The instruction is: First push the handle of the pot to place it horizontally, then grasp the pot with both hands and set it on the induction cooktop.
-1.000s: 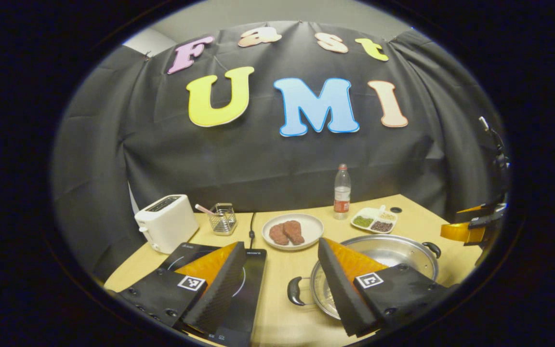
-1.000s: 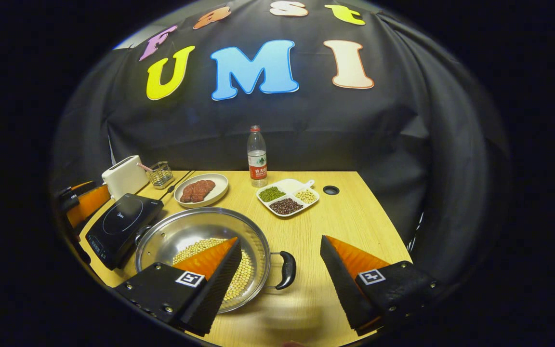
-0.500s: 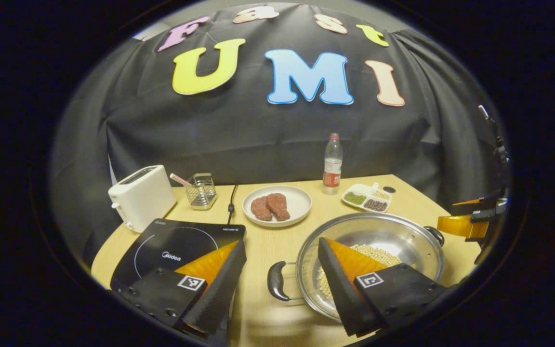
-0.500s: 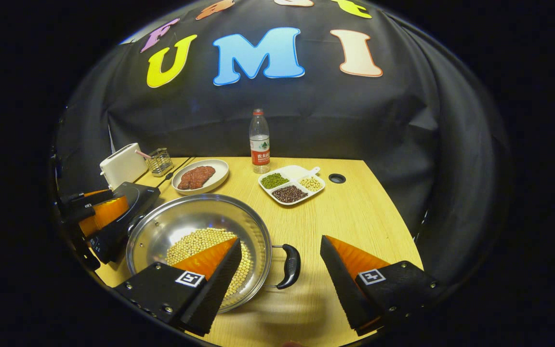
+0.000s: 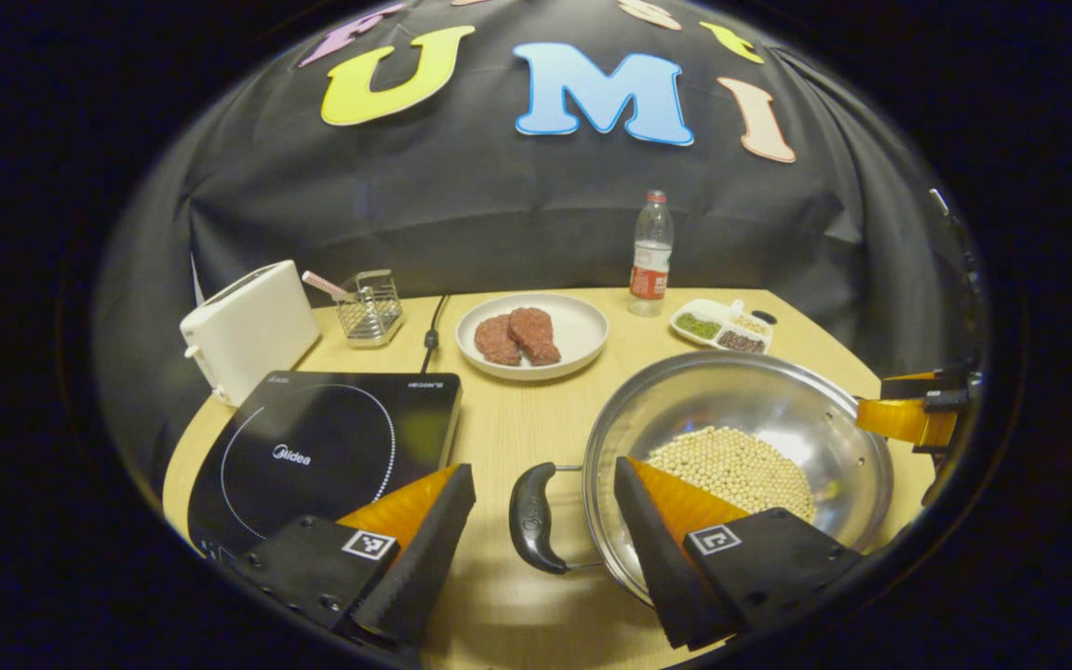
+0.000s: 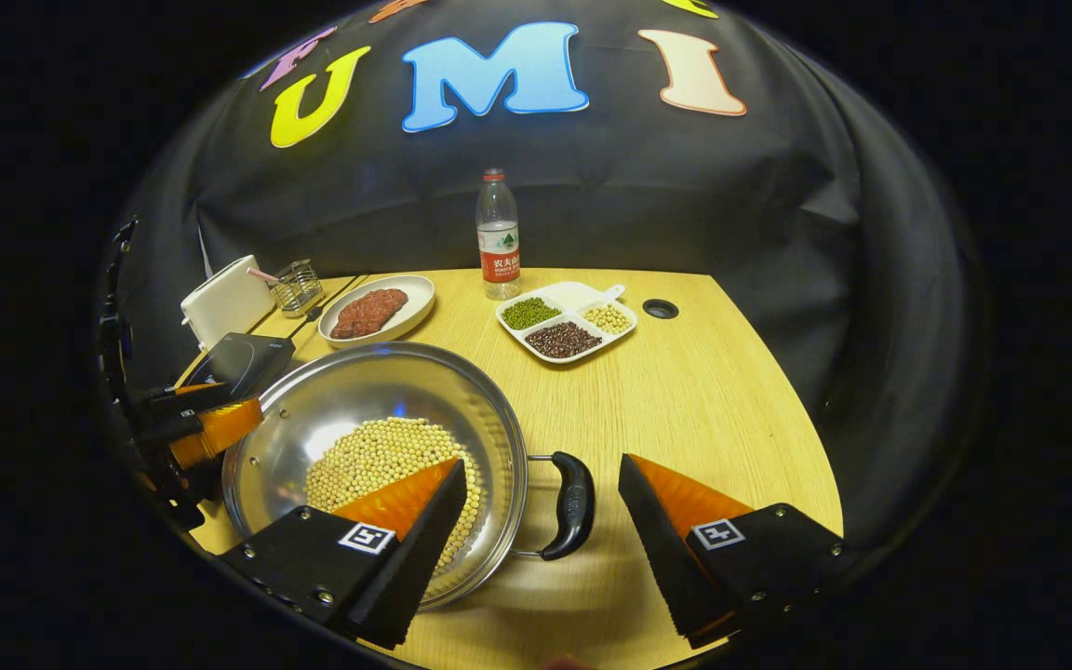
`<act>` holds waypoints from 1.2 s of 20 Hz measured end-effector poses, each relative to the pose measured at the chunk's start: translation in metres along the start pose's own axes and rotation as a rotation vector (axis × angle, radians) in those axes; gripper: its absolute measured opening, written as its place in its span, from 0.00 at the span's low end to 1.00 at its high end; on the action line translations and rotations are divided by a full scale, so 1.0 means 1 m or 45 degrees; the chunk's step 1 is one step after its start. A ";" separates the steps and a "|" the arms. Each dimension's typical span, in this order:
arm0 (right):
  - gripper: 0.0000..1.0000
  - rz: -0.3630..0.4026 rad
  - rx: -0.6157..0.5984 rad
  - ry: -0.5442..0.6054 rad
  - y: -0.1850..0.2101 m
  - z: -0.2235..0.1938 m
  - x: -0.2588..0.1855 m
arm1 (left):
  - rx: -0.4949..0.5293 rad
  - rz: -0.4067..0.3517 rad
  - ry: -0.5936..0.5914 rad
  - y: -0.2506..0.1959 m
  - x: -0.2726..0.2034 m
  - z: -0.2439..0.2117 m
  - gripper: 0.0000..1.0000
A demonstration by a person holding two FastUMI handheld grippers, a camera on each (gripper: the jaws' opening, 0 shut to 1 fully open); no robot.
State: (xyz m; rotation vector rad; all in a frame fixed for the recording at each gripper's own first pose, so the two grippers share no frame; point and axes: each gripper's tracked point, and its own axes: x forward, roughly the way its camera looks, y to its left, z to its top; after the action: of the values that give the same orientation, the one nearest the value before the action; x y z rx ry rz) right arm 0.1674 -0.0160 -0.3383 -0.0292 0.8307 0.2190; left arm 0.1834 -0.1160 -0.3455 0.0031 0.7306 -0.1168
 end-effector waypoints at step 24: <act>0.52 -0.010 0.040 0.137 -0.001 -0.023 0.020 | -0.007 -0.022 0.167 -0.013 0.029 -0.027 0.73</act>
State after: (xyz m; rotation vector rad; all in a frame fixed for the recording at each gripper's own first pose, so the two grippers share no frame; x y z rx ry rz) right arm 0.1636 -0.0164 -0.3684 -0.0150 0.9411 0.1984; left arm 0.1851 -0.1307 -0.3845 -0.0011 0.8618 -0.1315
